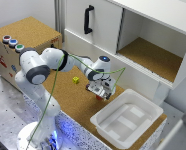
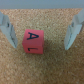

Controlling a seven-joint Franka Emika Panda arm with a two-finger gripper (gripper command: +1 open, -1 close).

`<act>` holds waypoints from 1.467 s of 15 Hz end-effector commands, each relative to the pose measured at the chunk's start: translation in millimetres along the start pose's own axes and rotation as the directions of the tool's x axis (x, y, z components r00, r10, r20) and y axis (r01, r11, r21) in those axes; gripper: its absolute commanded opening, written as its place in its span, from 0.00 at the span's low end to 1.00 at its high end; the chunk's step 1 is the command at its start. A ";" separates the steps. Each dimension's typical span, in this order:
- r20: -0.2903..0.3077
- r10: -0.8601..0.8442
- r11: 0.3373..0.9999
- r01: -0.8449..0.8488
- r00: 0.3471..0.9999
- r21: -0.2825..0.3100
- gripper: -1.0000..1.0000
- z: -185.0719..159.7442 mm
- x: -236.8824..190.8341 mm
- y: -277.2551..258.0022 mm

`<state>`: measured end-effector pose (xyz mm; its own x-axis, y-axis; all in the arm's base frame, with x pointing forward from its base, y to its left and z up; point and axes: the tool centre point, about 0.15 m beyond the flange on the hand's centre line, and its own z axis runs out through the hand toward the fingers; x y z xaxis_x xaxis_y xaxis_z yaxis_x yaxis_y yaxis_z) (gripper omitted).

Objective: Grasp the pink block, then turn it right

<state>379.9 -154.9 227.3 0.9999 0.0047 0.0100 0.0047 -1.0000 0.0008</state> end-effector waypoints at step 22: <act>0.017 -0.073 0.996 0.073 0.997 -0.043 0.00 -5.5 18.5 16.5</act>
<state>392.9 -156.1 209.7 0.9971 -0.0734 -0.0188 -0.0721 -0.9953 0.0646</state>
